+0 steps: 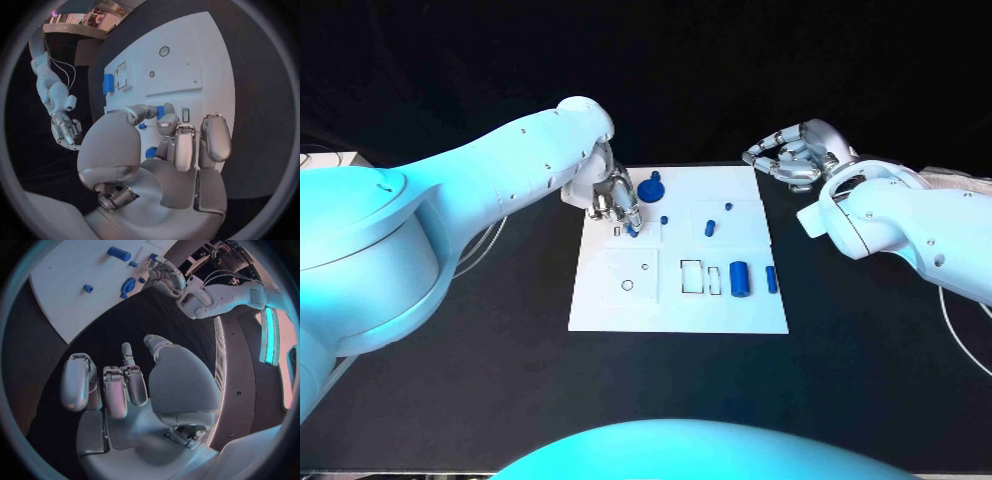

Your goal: Assemble the parts on the task board

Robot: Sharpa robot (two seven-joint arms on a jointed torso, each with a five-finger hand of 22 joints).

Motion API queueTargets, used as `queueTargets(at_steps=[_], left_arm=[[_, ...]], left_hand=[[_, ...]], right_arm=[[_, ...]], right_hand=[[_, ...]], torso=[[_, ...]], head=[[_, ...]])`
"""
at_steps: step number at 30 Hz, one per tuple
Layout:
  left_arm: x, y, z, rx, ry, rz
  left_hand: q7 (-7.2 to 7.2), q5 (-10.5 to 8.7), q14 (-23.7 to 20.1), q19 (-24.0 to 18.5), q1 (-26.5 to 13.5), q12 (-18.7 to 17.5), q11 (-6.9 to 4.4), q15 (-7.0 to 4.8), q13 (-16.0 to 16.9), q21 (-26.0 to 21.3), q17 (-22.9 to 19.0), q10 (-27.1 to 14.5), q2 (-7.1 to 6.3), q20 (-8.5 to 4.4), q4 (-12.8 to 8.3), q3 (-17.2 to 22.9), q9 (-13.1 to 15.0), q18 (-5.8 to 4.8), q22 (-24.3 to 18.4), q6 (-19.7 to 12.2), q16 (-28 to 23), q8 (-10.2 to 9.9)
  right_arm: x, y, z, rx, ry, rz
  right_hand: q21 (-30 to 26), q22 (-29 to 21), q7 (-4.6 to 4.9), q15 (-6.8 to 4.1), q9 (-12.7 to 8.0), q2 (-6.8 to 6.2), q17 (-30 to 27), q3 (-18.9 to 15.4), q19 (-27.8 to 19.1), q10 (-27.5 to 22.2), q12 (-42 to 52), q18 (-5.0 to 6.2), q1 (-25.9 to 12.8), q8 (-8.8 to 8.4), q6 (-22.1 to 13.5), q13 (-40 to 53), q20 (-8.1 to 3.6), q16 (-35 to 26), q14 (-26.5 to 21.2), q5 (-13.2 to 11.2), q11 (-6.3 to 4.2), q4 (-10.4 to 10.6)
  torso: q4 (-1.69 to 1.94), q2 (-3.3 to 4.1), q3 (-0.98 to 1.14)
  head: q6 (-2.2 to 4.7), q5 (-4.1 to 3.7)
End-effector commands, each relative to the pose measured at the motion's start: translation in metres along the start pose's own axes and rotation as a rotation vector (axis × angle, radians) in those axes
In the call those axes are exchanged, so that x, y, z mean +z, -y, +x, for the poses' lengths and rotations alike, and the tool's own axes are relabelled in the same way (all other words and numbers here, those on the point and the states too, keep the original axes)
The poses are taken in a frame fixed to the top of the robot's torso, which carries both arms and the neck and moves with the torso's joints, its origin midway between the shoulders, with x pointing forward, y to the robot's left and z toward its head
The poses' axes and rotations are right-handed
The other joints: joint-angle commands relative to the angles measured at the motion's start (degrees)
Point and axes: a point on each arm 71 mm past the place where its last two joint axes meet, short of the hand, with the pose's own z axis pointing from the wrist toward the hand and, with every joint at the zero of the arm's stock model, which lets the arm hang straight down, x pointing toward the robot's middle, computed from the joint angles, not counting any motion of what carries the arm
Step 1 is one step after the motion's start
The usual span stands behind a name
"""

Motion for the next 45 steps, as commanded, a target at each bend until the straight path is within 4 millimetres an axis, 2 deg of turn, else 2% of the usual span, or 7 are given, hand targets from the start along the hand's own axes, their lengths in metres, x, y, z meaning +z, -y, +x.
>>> queueTargets(at_steps=[1,26,42,45], left_arm=[[0.0025,-0.0006,0.0005,0.007,0.022,-0.014],[-0.0059,-0.0058,0.0033,-0.013,0.112,0.035],[-0.0053,-0.0047,0.0069,-0.031,0.149,0.059],[-0.0051,-0.0037,0.0077,-0.029,0.145,0.061]], left_hand=[[-0.16,0.38,5.0,-0.3,0.1,0.1,0.24,-0.22,0.1,-0.1,11.9,-0.2,0.6,0.16,-13.6,13.1,0.0,-0.76,0.0,0.1,0.4,-0.3],[-0.18,0.59,5.0,-0.1,0.2,0.4,0.23,-0.21,0.4,0.1,12.0,0.0,0.7,0.18,-13.7,13.0,0.1,-0.82,0.4,0.3,0.4,-0.5],[-0.2,0.75,5.0,0.0,0.1,0.5,0.21,-0.21,0.6,0.2,12.0,0.1,0.7,0.18,-13.7,12.9,0.2,-0.85,0.5,0.4,0.5,-0.6],[-0.2,0.75,5.0,0.0,0.1,0.5,0.21,-0.21,0.6,0.2,12.0,0.1,0.7,0.18,-13.7,12.9,0.2,-0.85,0.5,0.4,0.5,-0.6]], right_arm=[[0.0,-0.0015,0.001,-0.004,-0.009,-0.011],[-0.0016,0.0016,-0.0021,-0.006,-0.005,-0.007],[-0.0018,0.0024,-0.002,-0.006,-0.006,-0.005],[-0.0018,0.0023,-0.0018,-0.006,-0.006,-0.005]], right_hand=[[-0.2,-0.1,-0.04,0.53,0.1,0.29,13.7,-0.3,-0.2,3.6,-0.4,0.85,-0.2,0.17,-0.4,11.7,0.14,-0.3,5.5,0.2,0.22,0.1],[-0.2,0.1,-0.02,0.55,0.2,0.42,13.8,-0.5,-0.2,3.7,-0.3,0.84,-0.1,0.39,-0.6,11.8,0.17,-0.3,5.5,0.2,0.24,0.1],[-0.2,0.1,-0.02,0.55,0.2,0.42,13.8,-0.5,-0.2,3.7,-0.3,0.84,-0.1,0.39,-0.6,11.8,0.17,-0.3,5.5,0.2,0.24,0.1],[-0.2,0.1,-0.02,0.55,0.2,0.42,13.8,-0.5,-0.2,3.7,-0.3,0.84,-0.1,0.39,-0.6,11.8,0.17,-0.3,5.5,0.2,0.24,0.1]], torso=[[0.02,-0.05,-0.01],[0.11,-0.11,0.0],[0.02,-0.02,-0.06],[0.02,-0.03,-0.01]], head=[[-0.04,-0.06],[-0.24,-0.19],[-0.26,-0.06],[-0.28,0.01]])
